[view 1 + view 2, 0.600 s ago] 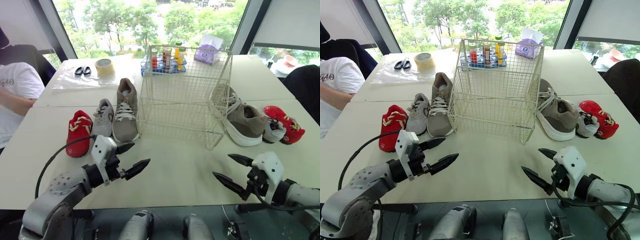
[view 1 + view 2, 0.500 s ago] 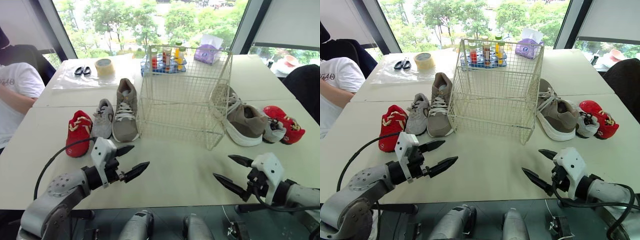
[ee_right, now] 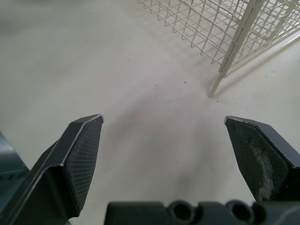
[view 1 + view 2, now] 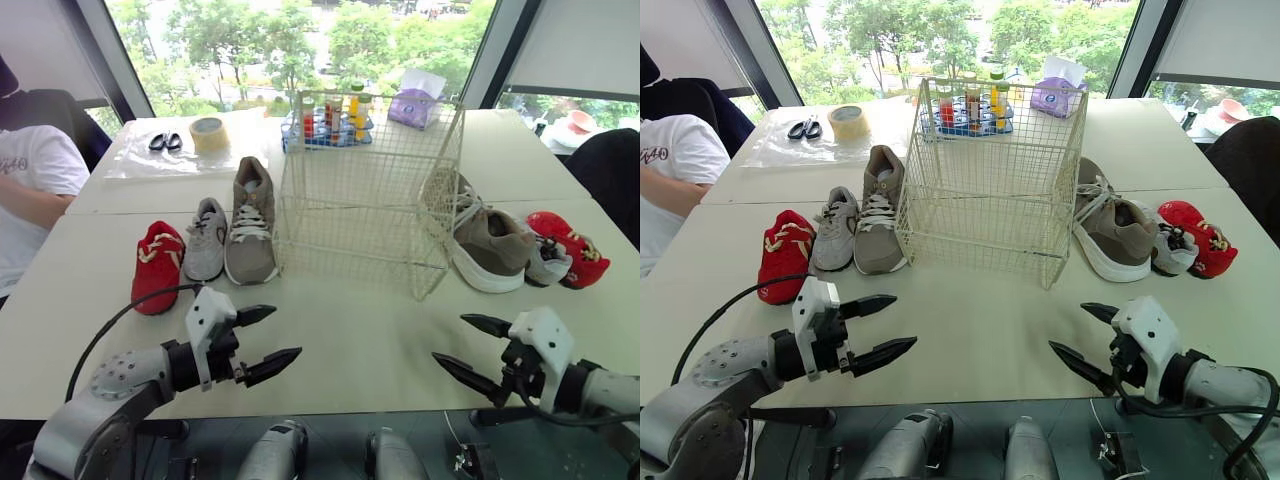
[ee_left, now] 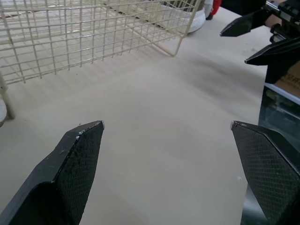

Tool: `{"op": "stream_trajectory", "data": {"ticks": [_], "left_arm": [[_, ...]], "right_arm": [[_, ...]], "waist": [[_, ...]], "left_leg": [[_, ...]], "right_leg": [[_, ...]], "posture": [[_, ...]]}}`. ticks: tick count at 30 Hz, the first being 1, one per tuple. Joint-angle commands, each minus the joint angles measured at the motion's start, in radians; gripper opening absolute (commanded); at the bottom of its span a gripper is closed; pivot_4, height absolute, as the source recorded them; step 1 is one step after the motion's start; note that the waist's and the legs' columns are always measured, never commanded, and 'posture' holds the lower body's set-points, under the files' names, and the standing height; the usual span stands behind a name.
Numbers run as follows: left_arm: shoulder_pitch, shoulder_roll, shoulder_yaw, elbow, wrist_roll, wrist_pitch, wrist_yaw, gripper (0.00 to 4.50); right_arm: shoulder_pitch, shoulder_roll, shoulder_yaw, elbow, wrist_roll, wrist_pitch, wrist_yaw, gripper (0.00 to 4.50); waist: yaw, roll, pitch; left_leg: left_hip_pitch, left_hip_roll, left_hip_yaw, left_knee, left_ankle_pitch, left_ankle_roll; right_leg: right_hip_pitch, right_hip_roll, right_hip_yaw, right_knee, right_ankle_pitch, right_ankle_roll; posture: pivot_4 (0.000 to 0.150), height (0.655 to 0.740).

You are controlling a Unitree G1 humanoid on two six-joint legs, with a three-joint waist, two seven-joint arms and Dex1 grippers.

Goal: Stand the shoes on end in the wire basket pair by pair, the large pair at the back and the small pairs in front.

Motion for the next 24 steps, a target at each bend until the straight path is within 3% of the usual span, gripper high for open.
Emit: {"op": "stream_trajectory", "data": {"ticks": [1, 6, 10, 17, 24], "left_arm": [[-0.027, 0.028, 0.026, -0.001, -0.025, -0.013, -0.039, 4.46], [-0.154, 0.127, 0.085, 0.054, -0.146, 0.076, -0.132, 4.46], [-0.331, 0.216, 0.078, 0.119, -0.215, 0.136, -0.222, 4.46], [-0.564, 0.238, -0.018, 0.246, -0.151, 0.11, -0.333, 4.46], [-0.612, 0.201, -0.076, 0.3, -0.054, 0.041, -0.355, 4.46]], "right_arm": [[-0.04, -0.027, -0.055, -0.058, 0.046, 0.024, 0.01, 4.5], [-0.215, -0.12, -0.116, -0.111, 0.202, 0.135, -0.001, 4.5], [-0.456, -0.229, -0.035, -0.072, 0.231, 0.177, -0.003, 4.5], [-0.848, -0.291, 0.398, 0.144, -0.026, 0.144, 0.08, 4.5], [-1.103, -0.219, 0.691, 0.362, -0.274, 0.059, 0.231, 4.5]], "waist": [[0.0, 0.0, 0.0], [-0.001, 0.0, 0.0], [-0.002, 0.0, 0.001], [-0.007, 0.0, 0.001], [-0.031, 0.0, 0.002]], "left_leg": [[0.0, 0.0, 0.0, 0.0, 0.0, 0.0], [0.0, 0.001, 0.0, 0.0, 0.001, 0.002], [0.0, 0.001, 0.0, 0.0, 0.001, 0.002], [-0.003, 0.001, 0.001, -0.002, 0.001, 0.003], [-0.006, 0.0, 0.0, -0.002, 0.001, 0.002]], "right_leg": [[0.0, 0.0, 0.0, 0.0, 0.0, 0.0], [0.0, 0.001, 0.0, 0.0, 0.0, 0.0], [0.0, 0.002, -0.001, -0.001, 0.0, 0.0], [-0.001, 0.003, -0.001, -0.007, 0.001, 0.0], [-0.004, 0.002, -0.002, -0.006, 0.003, 0.004]], "posture": [[0.15, 0.74], [0.15, 0.74], [0.15, 0.74], [0.15, 0.74], [0.15, 0.74]]}}
